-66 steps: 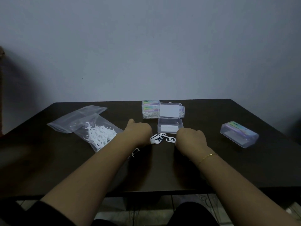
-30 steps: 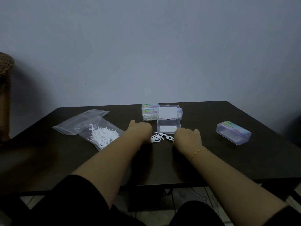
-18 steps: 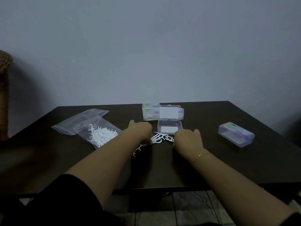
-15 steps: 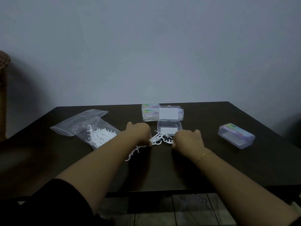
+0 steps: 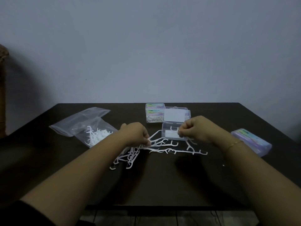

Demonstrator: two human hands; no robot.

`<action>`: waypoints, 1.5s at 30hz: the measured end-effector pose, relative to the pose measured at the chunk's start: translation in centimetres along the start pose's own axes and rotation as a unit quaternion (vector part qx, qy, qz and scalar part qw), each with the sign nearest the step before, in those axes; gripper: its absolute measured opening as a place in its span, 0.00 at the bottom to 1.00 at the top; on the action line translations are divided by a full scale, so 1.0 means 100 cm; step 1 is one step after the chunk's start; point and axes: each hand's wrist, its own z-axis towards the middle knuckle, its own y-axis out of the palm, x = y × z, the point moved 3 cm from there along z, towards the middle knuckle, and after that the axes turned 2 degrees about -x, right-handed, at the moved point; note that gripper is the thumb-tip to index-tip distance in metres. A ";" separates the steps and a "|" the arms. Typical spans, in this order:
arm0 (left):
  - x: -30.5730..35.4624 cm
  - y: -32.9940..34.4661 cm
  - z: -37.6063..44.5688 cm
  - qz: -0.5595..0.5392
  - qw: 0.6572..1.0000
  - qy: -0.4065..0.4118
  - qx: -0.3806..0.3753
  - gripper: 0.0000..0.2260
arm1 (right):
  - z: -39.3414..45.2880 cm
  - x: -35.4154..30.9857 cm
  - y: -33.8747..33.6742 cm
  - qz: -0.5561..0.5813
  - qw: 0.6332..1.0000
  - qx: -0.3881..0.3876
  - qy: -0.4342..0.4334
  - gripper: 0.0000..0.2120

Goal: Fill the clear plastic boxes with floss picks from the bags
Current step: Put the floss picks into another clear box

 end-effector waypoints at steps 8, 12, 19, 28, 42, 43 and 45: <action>-0.004 -0.017 -0.001 -0.043 0.997 0.012 0.063 0.07 | 0.030 -0.001 -0.011 0.078 0.977 0.188 -0.071 0.06; -0.002 -0.029 0.004 -0.038 0.993 0.007 0.112 0.10 | 0.040 -0.001 -0.005 0.027 0.968 0.228 -0.099 0.09; 0.006 -0.035 0.015 -0.075 0.983 -0.002 0.166 0.09 | 0.051 0.015 0.018 -0.009 0.984 0.162 -0.069 0.11; 0.045 -0.022 0.044 -0.017 0.992 0.045 0.121 0.10 | 0.025 0.047 0.002 0.036 0.967 0.245 -0.053 0.13; 0.040 -0.012 0.042 -0.030 0.988 0.068 0.135 0.11 | 0.013 0.054 -0.010 0.050 0.992 0.115 -0.016 0.04; 0.038 -0.013 0.037 -0.021 0.987 0.074 0.138 0.10 | 0.011 0.052 -0.011 0.044 0.995 0.086 -0.017 0.04; 0.034 -0.016 0.025 0.005 0.990 0.083 0.115 0.11 | 0.006 0.048 -0.011 0.045 0.999 0.014 0.003 0.02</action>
